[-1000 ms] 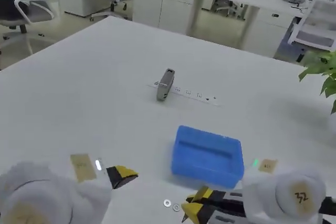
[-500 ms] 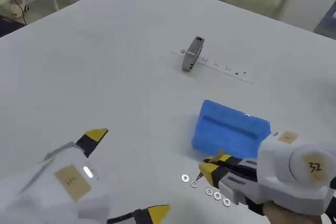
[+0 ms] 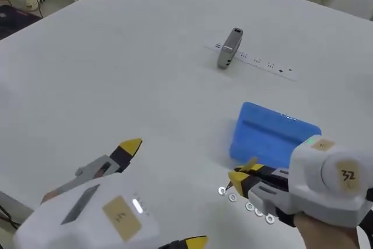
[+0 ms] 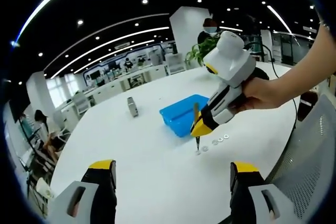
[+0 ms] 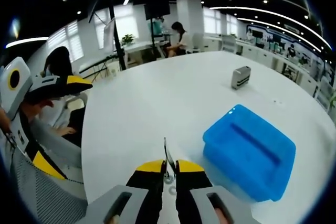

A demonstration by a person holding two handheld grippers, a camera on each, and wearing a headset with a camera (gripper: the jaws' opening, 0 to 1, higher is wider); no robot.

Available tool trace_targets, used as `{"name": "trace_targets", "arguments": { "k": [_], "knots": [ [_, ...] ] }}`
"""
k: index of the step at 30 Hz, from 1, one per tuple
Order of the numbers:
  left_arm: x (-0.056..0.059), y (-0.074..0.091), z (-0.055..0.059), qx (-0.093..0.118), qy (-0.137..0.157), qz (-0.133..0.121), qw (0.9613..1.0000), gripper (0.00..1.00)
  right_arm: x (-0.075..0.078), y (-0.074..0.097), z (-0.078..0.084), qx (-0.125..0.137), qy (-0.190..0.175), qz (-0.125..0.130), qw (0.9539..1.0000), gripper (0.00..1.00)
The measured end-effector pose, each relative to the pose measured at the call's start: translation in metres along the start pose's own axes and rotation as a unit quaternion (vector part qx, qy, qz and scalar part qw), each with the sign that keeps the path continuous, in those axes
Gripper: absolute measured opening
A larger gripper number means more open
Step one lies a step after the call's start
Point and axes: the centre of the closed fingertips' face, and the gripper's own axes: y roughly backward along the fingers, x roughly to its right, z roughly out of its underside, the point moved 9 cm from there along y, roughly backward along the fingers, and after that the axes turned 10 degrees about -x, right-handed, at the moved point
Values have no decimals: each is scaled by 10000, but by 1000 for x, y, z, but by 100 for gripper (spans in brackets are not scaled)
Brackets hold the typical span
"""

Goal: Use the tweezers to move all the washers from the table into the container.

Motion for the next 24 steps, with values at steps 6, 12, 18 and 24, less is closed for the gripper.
{"name": "trace_targets", "arguments": {
  "k": [6,12,18,24],
  "knots": [
    [-2,0,1,-27,31,-35,10000,92,-1,-5,0,-71,2,-13,10000,4],
    [-3,-1,1,-54,45,-79,9999,92,-3,-6,3,-97,135,41,9999,4],
    [-5,-1,2,-81,138,-107,9998,93,-1,-6,1,-156,55,108,9998,3],
    [-4,0,2,-81,86,-131,9998,93,-4,-2,-2,-242,130,42,9996,2]
  ]
}}
